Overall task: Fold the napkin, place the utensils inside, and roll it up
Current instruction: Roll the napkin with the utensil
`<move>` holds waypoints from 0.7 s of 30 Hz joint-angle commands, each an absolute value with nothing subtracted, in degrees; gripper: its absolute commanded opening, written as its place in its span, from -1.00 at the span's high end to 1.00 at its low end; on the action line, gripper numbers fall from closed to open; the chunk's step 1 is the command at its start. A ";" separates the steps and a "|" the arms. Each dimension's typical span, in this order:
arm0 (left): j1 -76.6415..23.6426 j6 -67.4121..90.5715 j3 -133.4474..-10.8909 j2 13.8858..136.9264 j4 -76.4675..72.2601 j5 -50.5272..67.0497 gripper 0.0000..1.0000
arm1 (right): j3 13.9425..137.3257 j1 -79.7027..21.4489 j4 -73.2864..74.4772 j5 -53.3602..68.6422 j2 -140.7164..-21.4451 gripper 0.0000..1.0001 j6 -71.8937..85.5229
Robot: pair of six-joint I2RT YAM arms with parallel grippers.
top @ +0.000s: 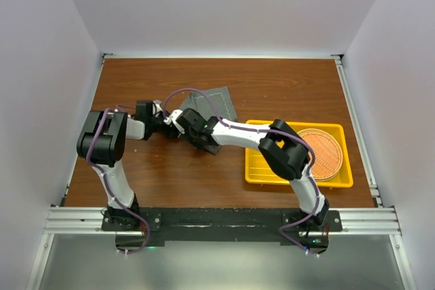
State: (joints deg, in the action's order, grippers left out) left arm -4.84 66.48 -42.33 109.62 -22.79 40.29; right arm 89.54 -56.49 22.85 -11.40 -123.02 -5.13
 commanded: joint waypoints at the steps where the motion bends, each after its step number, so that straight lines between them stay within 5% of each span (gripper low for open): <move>1: -0.10 57.23 -48.59 105.57 -7.84 34.19 0.71 | 85.25 -54.41 28.57 -4.34 -131.31 0.69 -1.76; 7: 4.12 52.56 -55.45 98.45 -0.11 33.31 0.21 | 85.87 -52.56 28.04 7.81 -131.66 0.81 3.16; 14: 4.04 52.01 -49.51 86.85 10.10 25.85 0.06 | 85.78 -47.64 25.84 28.27 -132.89 0.86 7.73; 16: 2.82 54.13 -46.77 83.51 11.86 24.35 -0.34 | 85.87 -46.76 24.79 32.94 -133.59 0.86 8.96; 21: -2.62 61.78 -43.07 84.27 13.09 21.36 -0.37 | 86.83 -44.12 21.18 43.14 -134.91 0.88 13.09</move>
State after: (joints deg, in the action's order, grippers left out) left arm 1.41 56.05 -45.19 82.63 8.93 25.23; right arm 90.19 -43.51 13.85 32.38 -127.37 9.17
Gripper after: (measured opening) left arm 0.666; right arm 0.213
